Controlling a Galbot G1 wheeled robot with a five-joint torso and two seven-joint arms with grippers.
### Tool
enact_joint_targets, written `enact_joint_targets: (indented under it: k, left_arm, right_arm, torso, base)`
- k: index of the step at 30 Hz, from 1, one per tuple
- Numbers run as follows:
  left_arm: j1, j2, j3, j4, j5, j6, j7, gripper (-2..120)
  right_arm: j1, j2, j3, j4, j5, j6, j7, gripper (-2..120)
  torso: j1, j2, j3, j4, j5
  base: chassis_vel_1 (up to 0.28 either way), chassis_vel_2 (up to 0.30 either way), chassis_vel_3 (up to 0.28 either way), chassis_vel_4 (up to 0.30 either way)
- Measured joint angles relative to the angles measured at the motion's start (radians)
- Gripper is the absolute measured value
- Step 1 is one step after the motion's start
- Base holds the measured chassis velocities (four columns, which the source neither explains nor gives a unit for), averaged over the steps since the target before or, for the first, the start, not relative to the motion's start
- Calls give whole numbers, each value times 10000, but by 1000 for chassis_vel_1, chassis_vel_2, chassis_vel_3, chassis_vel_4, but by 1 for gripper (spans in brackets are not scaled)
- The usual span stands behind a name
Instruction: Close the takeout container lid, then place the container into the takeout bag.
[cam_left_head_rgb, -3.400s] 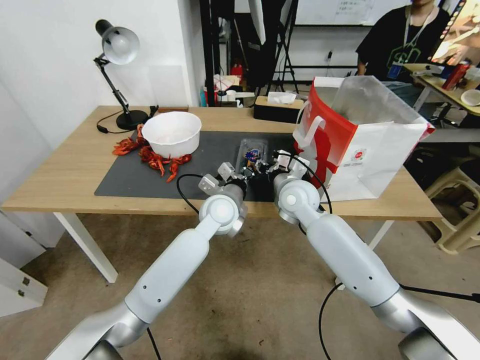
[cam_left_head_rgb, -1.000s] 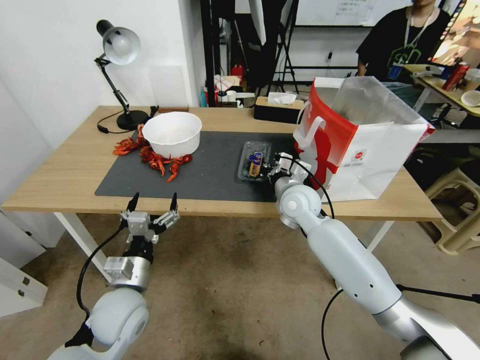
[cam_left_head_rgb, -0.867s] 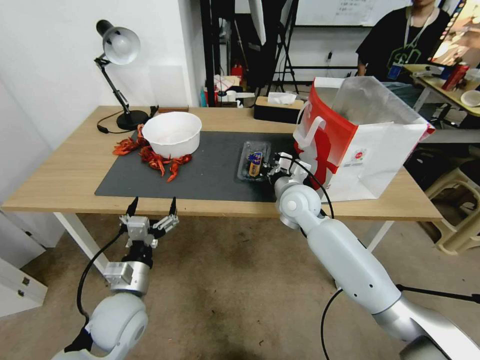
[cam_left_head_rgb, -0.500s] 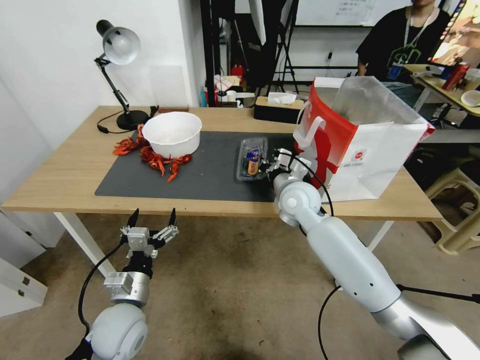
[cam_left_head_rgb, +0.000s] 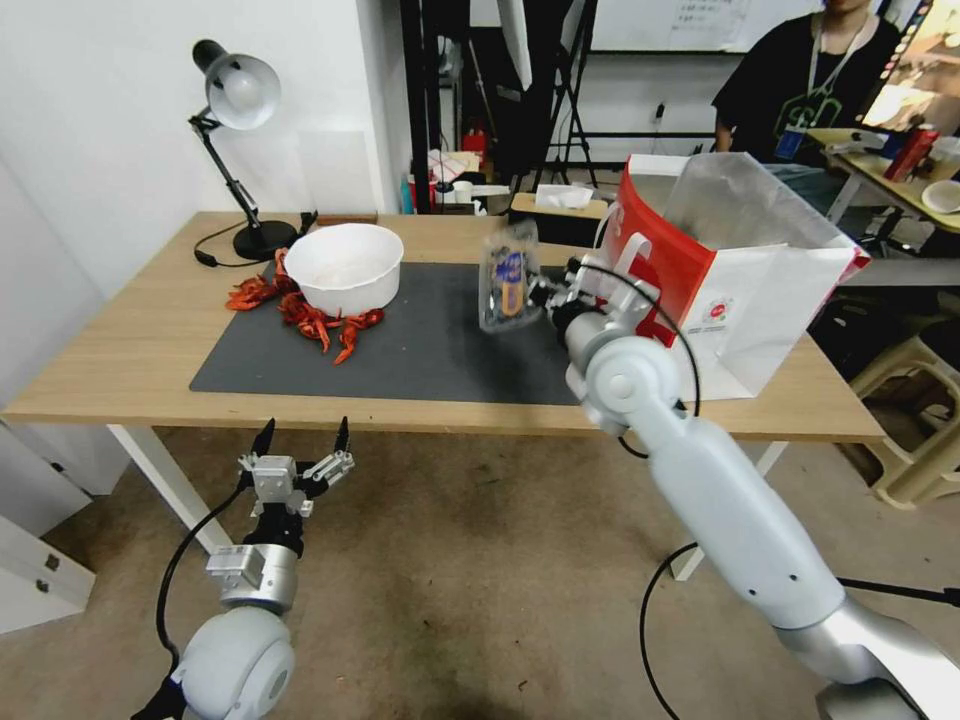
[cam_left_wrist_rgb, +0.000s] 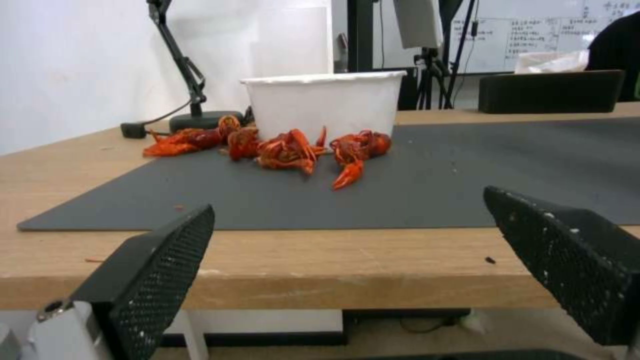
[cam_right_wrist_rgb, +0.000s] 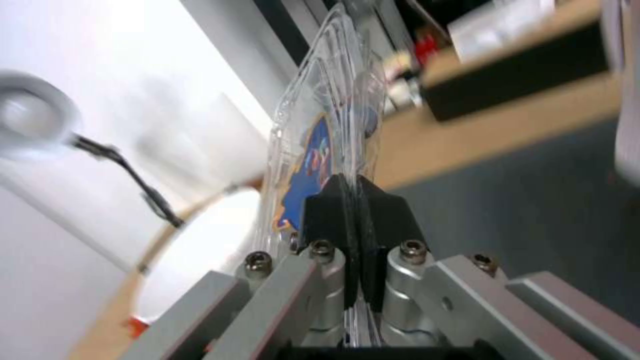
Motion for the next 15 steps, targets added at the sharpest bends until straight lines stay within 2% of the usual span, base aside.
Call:
enact_joint_targets:
  k: [6, 11, 15]
  left_arm:
    - [-71, -6, -9, 40, 5, -3, -8, 100]
    - [-113, -30, 16, 53, 31, -7, -11, 100]
    - [-159, -43, 43, 67, 63, -26, -14, 100]
  right_arm:
    - [574, -329, 993, 1083, 581, -396, 649, 0]
    - [890, -522, 1682, 1219, 651, -639, 946, 0]
    - [1032, -964, 2845, 1089, 705, -914, 1193, 0]
  torso:
    - [0, 0, -1, 1, -1]
    - [0, 0, 0, 1, 1]
    - [2, 0, 0, -1, 2]
  base:
    - [0, 0, 0, 0]
    - [0, 0, 0, 0]
    - [0, 0, 0, 0]
